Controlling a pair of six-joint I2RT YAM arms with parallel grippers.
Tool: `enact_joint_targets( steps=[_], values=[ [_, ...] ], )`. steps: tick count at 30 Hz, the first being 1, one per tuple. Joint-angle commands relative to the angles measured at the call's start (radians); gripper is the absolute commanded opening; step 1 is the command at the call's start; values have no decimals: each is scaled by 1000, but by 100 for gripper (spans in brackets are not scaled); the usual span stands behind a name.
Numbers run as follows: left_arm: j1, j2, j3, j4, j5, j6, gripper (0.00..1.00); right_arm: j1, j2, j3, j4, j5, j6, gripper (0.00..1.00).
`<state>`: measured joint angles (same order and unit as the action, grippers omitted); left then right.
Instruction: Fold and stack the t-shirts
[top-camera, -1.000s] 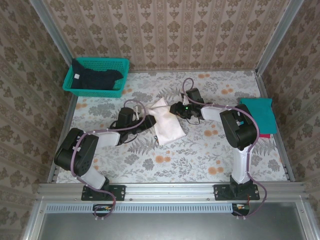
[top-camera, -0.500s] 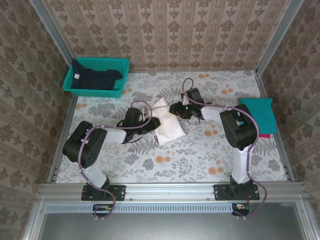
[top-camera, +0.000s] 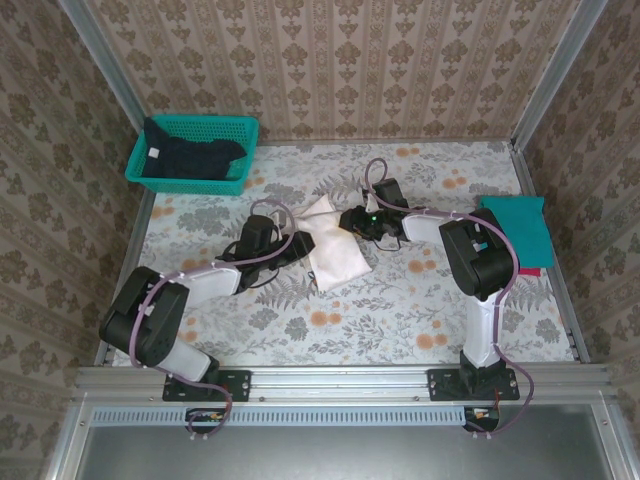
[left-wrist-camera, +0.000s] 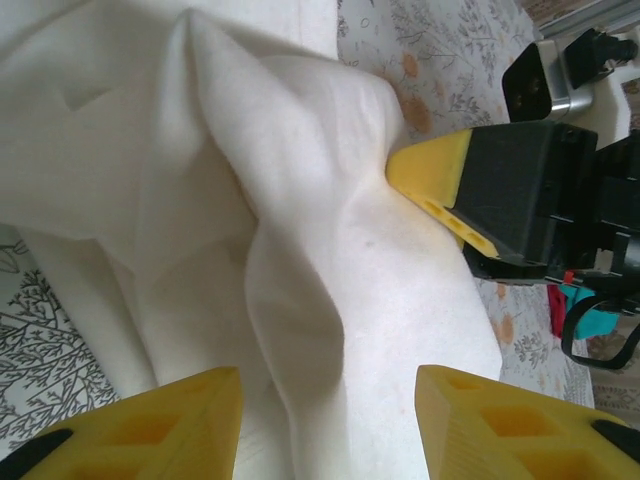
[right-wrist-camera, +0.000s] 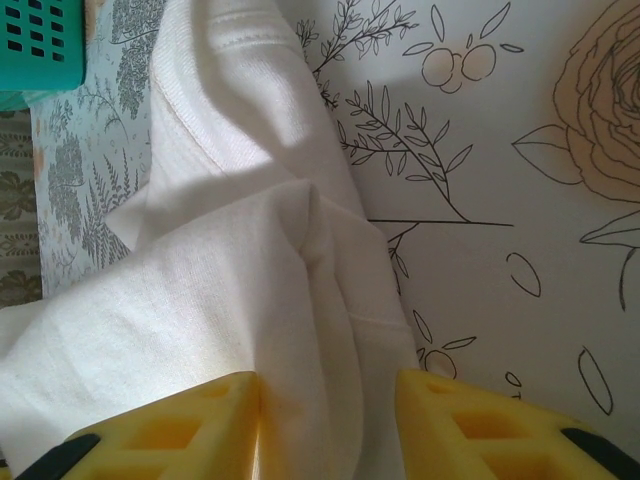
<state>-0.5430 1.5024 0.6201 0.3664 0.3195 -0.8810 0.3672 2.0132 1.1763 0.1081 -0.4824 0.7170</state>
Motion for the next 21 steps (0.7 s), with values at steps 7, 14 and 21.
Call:
enact_joint_targets(
  steps=[7, 14, 21],
  values=[
    [-17, 51, 32, -114, -59, -4, 52, 0, -14, 5, -17, -18, -1, 41],
    [-33, 88, 57, -80, -33, -14, 52, -3, -17, -9, -5, -22, 6, 41],
    [-42, 115, 86, -46, -7, -24, 45, -4, -12, -10, -1, -26, 8, 41]
  ],
)
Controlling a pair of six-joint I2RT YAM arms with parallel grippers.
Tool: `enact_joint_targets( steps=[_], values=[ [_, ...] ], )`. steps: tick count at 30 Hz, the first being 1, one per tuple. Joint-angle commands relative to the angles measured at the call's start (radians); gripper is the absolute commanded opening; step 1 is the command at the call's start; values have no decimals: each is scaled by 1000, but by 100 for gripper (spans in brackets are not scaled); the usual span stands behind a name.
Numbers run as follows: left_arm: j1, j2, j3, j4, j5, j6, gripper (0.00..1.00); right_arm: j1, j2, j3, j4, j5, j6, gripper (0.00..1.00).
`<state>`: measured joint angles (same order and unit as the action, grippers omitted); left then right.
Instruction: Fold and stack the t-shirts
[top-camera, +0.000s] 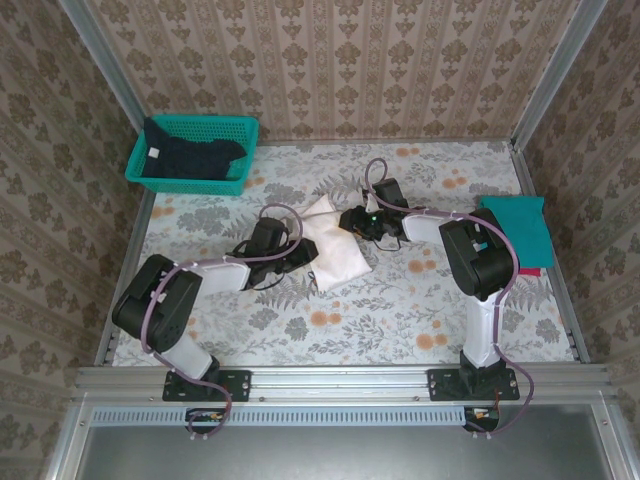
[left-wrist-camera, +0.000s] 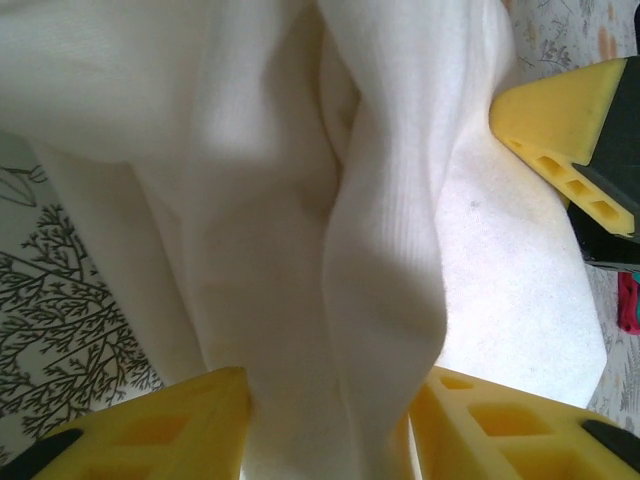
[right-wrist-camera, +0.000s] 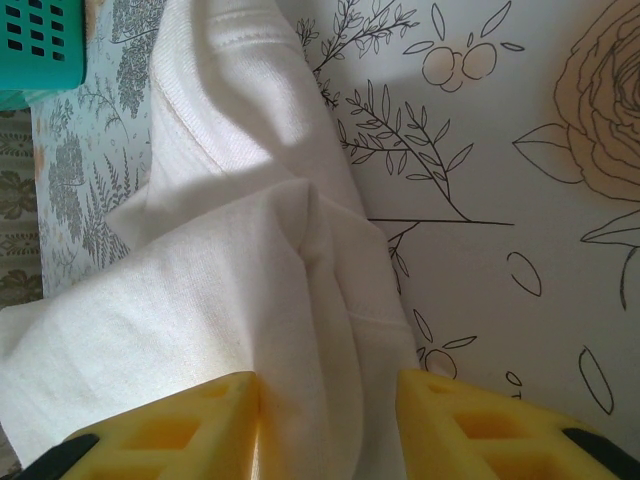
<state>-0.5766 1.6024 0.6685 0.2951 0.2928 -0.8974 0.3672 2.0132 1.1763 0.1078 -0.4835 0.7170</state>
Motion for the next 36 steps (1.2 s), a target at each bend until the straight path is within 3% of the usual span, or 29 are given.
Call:
enact_joint_targets(
  steps=[1, 11, 20, 22, 23, 24, 26, 28, 29, 31, 36],
  values=[
    [-9, 17, 40, 25, 20, -8, 44, -4, -12, -12, 2, -26, 10, 41],
    [-16, 89, 48, 115, 59, -53, 41, -5, -8, -22, 36, -58, 30, 41],
    [-38, 137, 102, 185, 64, -40, 19, -1, -10, -50, 60, -79, 20, 40],
    [-37, 161, 119, 196, 71, -43, 10, 11, -16, -73, 86, -80, 35, 36],
    [-37, 172, 123, 203, 71, -41, 0, 22, -21, -90, 105, -80, 42, 34],
    [-37, 177, 123, 202, 71, -40, 0, 31, -31, -110, 121, -74, 50, 24],
    [-34, 168, 113, 196, 74, -33, 0, 38, -80, -167, 146, -41, 60, 17],
    [-34, 131, 82, 172, 66, -20, 0, 40, -147, -219, 123, 10, 46, 16],
    [-34, 106, 64, 144, 59, -7, 6, 40, -184, -244, 104, 32, 32, 19],
    [-30, 55, 35, 85, 47, 28, 33, 39, -256, -281, 71, 86, -6, 33],
    [14, -70, -24, -6, -18, 101, 46, 40, -362, -250, -44, 277, -139, 71]
  ],
)
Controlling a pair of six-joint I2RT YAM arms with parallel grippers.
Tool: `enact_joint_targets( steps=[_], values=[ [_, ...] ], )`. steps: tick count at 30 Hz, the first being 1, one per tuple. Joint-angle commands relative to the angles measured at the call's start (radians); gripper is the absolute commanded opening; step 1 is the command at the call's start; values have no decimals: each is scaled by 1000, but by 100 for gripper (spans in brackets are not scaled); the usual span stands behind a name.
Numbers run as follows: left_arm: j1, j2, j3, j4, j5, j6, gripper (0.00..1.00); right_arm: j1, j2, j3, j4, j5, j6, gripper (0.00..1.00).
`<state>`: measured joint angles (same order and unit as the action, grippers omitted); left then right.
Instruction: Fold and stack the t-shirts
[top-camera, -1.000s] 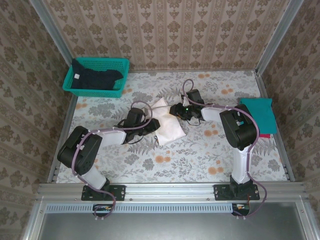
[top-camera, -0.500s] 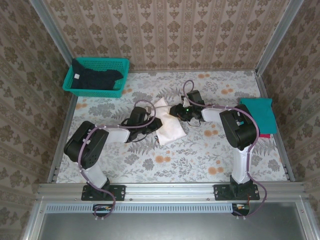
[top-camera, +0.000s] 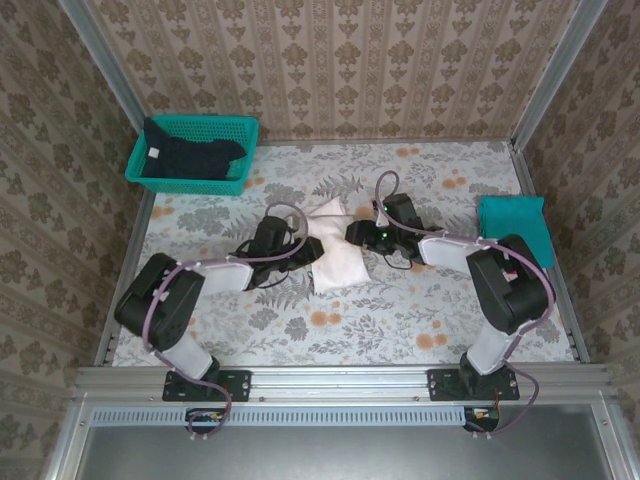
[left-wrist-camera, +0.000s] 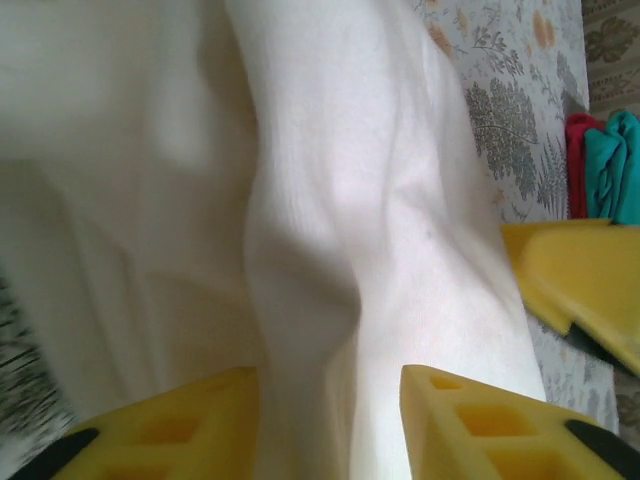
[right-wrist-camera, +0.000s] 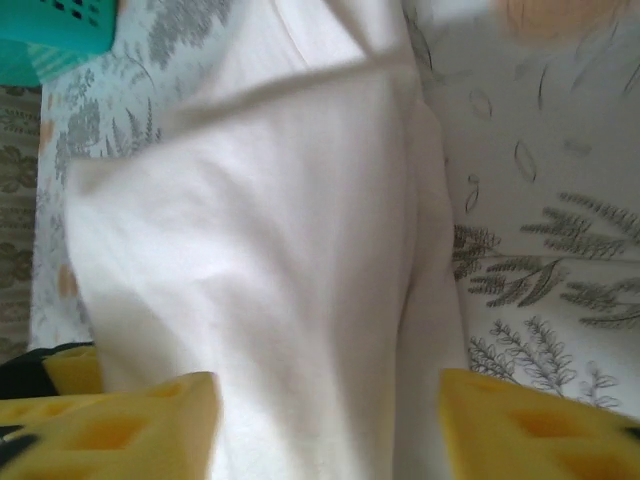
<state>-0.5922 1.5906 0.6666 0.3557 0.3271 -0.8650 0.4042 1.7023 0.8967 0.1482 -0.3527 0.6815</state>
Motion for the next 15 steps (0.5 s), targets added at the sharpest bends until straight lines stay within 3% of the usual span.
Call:
enact_joint_targets(
  steps=[1, 4, 8, 15],
  values=[
    [45, -64, -22, -66, -50, 77, 50, 2, -47, 55, -104, 172, -122, 73],
    [85, -42, 27, -74, -11, 124, 61, 1, 14, 154, -153, 218, -154, 74],
    [94, 33, 143, -130, 4, 177, 60, -3, 128, 281, -191, 205, -151, 69],
    [94, 171, 264, -125, 45, 154, 41, -8, 281, 400, -236, 173, -105, 61]
  ],
)
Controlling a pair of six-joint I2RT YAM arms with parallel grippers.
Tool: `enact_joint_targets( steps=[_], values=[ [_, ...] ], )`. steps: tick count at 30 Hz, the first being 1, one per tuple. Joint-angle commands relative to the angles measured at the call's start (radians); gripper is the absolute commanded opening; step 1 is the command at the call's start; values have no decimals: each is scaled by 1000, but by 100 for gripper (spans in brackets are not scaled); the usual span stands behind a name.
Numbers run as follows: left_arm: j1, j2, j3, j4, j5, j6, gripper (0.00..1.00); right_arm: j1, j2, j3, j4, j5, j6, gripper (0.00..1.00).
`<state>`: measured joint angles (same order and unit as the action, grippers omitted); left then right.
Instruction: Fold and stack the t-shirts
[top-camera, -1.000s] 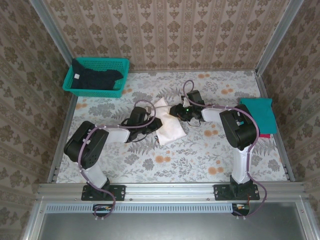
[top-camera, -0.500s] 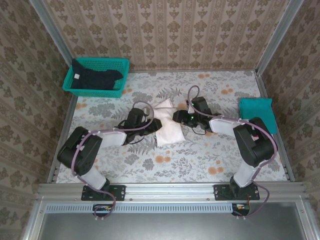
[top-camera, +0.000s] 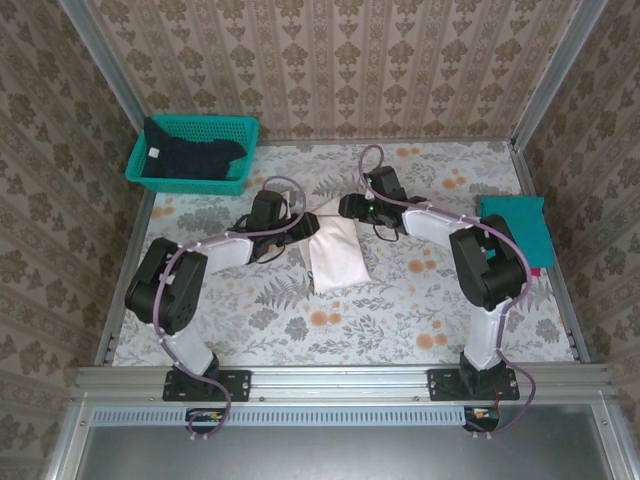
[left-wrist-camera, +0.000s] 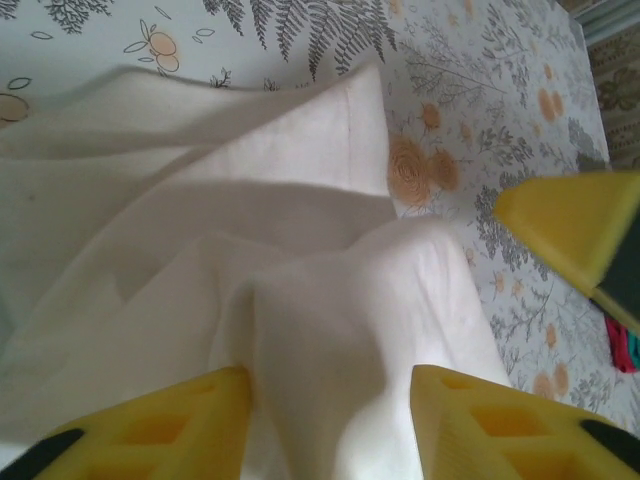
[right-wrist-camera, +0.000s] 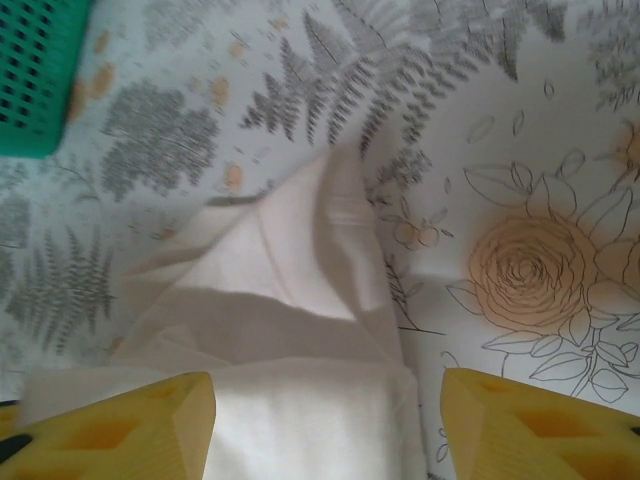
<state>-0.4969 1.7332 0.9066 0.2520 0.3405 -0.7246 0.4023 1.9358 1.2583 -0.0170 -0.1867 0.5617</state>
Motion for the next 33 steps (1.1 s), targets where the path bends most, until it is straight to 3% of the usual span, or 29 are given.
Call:
enact_joint_targets(
  steps=[1, 4, 5, 7, 8, 9, 20, 26, 31, 33],
  values=[
    [-2, 31, 24, -14, 31, 11, 37, -7, 61, 45, -80, 7, 16, 61],
    [-1, 22, 17, -18, 19, 11, 17, -9, 84, 52, -86, -31, 22, 53],
    [0, 17, 12, -19, 16, 14, 11, -9, 84, 48, -79, -54, 24, 43],
    [1, 8, 3, -17, 12, 15, 2, -9, 75, 40, -63, -109, 26, 12],
    [1, 1, -1, -13, 15, 16, 0, -9, 59, 27, -44, -131, 27, 2],
    [0, -6, -4, -7, 18, 17, 0, -9, 36, 6, -15, -147, 26, 0],
    [-4, -195, -139, 53, -80, 24, 0, 44, -152, -98, 62, -114, -29, 0],
    [24, -209, -218, 69, -148, 15, 0, 64, -74, -29, 40, -101, -58, 0],
    [67, -116, -213, 105, -150, 2, 0, 63, 36, 46, 24, -90, -80, 1],
    [74, -79, -203, 120, -144, -11, 0, 61, 55, 64, 21, -90, -85, 12]
  ],
)
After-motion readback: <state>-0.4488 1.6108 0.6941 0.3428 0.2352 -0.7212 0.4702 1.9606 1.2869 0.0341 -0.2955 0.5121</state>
